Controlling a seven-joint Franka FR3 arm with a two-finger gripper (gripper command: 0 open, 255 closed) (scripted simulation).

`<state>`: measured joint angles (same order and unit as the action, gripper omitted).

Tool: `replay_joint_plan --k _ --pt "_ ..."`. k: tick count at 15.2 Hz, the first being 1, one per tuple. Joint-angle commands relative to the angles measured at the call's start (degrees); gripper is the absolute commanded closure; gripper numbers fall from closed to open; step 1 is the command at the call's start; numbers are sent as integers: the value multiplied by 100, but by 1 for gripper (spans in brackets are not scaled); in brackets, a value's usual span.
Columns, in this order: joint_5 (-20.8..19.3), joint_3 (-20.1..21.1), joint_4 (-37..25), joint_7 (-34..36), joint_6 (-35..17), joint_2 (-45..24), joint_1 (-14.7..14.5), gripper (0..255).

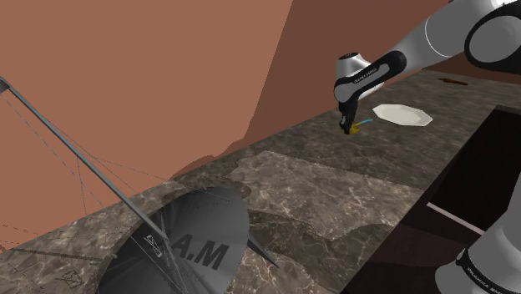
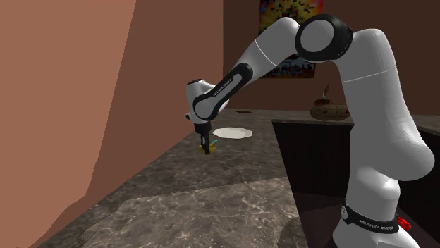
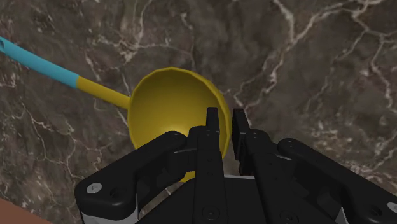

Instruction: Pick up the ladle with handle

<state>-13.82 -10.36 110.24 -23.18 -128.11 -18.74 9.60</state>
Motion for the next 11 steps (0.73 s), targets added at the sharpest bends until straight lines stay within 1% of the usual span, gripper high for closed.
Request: replay_joint_plan --k 1,4,11 --pt "0 0 0 0 0 0 0 255" --pt "0 -2 4 -4 -8 -2 4 255" --pt "20 0 -182 -99 443 272 -13 255"
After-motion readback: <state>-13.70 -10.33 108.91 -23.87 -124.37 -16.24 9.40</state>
